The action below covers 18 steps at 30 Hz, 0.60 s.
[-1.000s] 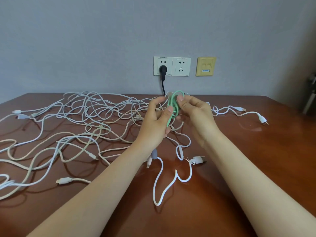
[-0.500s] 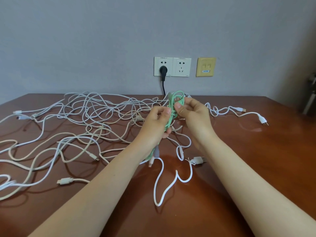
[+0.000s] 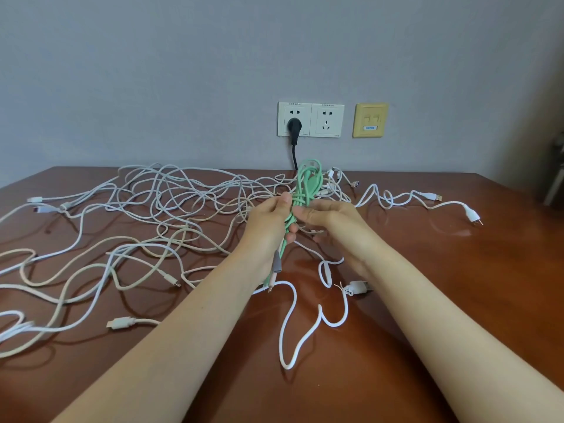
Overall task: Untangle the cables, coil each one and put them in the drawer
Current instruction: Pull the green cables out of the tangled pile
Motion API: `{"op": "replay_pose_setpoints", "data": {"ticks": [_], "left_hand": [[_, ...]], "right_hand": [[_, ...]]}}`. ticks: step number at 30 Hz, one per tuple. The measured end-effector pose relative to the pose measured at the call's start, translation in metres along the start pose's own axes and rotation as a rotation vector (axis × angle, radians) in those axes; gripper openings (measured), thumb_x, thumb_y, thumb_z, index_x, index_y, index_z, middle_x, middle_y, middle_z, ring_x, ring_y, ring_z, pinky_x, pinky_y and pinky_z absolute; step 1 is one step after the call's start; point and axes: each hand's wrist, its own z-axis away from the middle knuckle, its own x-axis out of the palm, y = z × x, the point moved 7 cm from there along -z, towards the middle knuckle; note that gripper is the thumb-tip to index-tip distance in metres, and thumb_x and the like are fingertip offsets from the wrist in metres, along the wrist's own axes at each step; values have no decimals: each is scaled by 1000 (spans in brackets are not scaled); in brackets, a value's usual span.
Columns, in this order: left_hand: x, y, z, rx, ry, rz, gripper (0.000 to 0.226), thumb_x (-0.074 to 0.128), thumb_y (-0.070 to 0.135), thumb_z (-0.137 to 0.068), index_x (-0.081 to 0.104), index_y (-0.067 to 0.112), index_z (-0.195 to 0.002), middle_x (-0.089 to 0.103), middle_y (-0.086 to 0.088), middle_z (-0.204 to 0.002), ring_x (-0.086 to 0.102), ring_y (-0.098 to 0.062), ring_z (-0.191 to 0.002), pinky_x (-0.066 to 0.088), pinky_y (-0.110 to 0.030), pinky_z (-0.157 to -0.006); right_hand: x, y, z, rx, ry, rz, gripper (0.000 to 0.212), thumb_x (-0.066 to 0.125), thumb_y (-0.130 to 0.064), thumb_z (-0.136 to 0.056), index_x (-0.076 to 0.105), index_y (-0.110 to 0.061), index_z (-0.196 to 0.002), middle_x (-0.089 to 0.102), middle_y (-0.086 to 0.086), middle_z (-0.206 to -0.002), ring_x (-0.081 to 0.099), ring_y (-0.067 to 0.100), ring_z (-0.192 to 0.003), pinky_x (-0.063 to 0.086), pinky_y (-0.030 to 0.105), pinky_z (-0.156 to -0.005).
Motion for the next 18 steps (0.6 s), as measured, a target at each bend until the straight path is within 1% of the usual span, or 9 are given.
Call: {"op": "replay_pose_setpoints", "data": {"ticks": [2, 4, 5, 7, 8, 10, 12, 15, 18], "left_hand": [[2, 0, -1, 11, -2, -44, 26, 40, 15, -100, 51, 12, -77, 44, -5, -63, 38, -1, -33, 33, -14, -36], [2, 0, -3, 14, 7, -92, 23, 40, 16, -100, 48, 8, -80, 43, -5, -61, 37, 0, -30, 32, -14, -34], [2, -1, -4, 17, 12, -113, 20, 40, 17, -100, 48, 6, -86, 44, -5, -61, 38, -1, -31, 33, -14, -34], [2, -3, -4, 28, 22, -162, 15, 38, 15, -100, 48, 3, -99, 46, -5, -64, 42, -5, -39, 34, -13, -35], [3, -4, -4, 39, 26, -187, 14, 37, 13, -101, 47, 4, -99, 45, -5, -65, 42, -8, -44, 33, -13, -35], [3, -5, -5, 57, 41, -243, 17, 34, 11, -101, 44, 11, -87, 43, -5, -66, 39, -10, -50, 33, -12, -37], [3, -7, -6, 53, 44, -279, 23, 34, 12, -101, 39, 16, -79, 42, -4, -67, 38, -10, -51, 33, -13, -38], [2, -9, -6, 53, 36, -320, 23, 35, 12, -101, 40, 16, -78, 43, -5, -64, 38, -11, -51, 34, -18, -43], [3, -10, -6, 50, 29, -374, 19, 36, 14, -100, 43, 12, -83, 44, -6, -60, 38, -12, -48, 31, -23, -48]], "right_hand": [[5, 3, 1, 35, -57, -20, 11, 64, -26, -86, 66, -17, -92, 64, -5, -70, 60, 7, -75, 40, 24, -76], [7, 5, 0, 60, -83, -72, 11, 64, -28, -85, 64, -17, -86, 64, -4, -65, 63, 8, -72, 42, 29, -87], [7, 5, 0, 72, -84, -101, 10, 65, -28, -85, 64, -18, -83, 64, -4, -64, 64, 8, -71, 42, 31, -90], [6, 6, 0, 96, -89, -161, 8, 65, -25, -84, 65, -19, -79, 65, -2, -68, 65, 7, -70, 42, 33, -95], [5, 6, 0, 104, -91, -185, 6, 64, -23, -85, 66, -19, -80, 65, 0, -71, 66, 6, -68, 42, 34, -96], [4, 7, 0, 112, -79, -199, 3, 63, -18, -85, 65, -18, -83, 65, 1, -75, 66, 5, -67, 40, 34, -96], [2, 8, -1, 116, -51, -201, 3, 63, -14, -86, 62, -16, -88, 67, 0, -74, 66, 4, -67, 41, 32, -92], [-2, 8, -2, 139, -20, -201, 9, 65, -9, -83, 62, -15, -90, 70, -4, -73, 67, 4, -68, 42, 28, -81], [-7, 8, 0, 148, 11, -182, 13, 67, -5, -80, 63, -16, -83, 70, -5, -74, 67, 6, -71, 41, 27, -78]]}}
